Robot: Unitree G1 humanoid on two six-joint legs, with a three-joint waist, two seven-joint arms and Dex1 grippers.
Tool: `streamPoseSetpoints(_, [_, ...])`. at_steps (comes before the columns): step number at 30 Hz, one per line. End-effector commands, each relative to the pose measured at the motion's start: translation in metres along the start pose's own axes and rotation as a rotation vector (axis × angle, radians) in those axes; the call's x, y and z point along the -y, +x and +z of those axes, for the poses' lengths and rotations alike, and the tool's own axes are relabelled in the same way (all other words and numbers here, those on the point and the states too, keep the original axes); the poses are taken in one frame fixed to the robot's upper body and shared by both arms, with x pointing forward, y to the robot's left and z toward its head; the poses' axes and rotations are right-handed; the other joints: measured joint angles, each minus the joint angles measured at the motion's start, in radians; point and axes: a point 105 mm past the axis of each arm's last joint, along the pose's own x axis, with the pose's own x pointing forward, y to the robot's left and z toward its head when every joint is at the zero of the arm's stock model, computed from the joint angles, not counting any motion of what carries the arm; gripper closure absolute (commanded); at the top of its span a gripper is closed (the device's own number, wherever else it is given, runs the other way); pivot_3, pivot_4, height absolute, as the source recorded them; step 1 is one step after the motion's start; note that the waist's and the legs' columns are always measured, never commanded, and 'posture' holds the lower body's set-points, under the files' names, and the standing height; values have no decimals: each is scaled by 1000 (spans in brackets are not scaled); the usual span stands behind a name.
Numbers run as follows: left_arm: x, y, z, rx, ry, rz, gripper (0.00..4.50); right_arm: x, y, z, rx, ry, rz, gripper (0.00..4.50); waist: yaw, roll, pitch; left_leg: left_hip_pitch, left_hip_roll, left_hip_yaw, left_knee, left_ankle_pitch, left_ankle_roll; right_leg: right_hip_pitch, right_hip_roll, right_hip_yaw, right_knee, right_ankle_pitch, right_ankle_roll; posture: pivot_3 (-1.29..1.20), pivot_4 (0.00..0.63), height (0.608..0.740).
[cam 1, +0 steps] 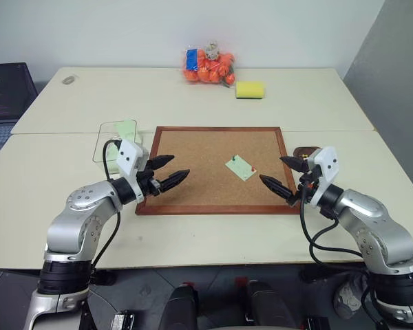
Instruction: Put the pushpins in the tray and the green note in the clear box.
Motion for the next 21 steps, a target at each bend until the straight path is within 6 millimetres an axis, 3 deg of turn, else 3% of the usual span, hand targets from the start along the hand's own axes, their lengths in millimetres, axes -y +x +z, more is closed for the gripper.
streamPoseSetpoints(1, [2, 11, 3, 25, 53, -50, 1798, 2, 14, 7, 14, -57, 4, 0, 0, 0, 0, 0, 0, 0, 0, 0, 0, 0, 0, 0, 0, 0, 0, 0, 150, 740])
streamPoseSetpoints(15, [3, 52, -24, 23, 53, -114, 4436, -5, 66, -1, -24, -88, 36, 0, 1, 0, 0, -1, 0, 0, 1, 0, 0, -1, 0, -1, 0, 2, -4, 0, 150, 740])
streamPoseSetpoints(21, [14, 59, -44, -36, 37, -163, 4436, 3, 88, -2, -57, -102, -15, 0, -2, 0, 0, -1, 0, -1, 1, 0, 0, -1, 0, -1, 0, 3, -4, 0, 150, 740])
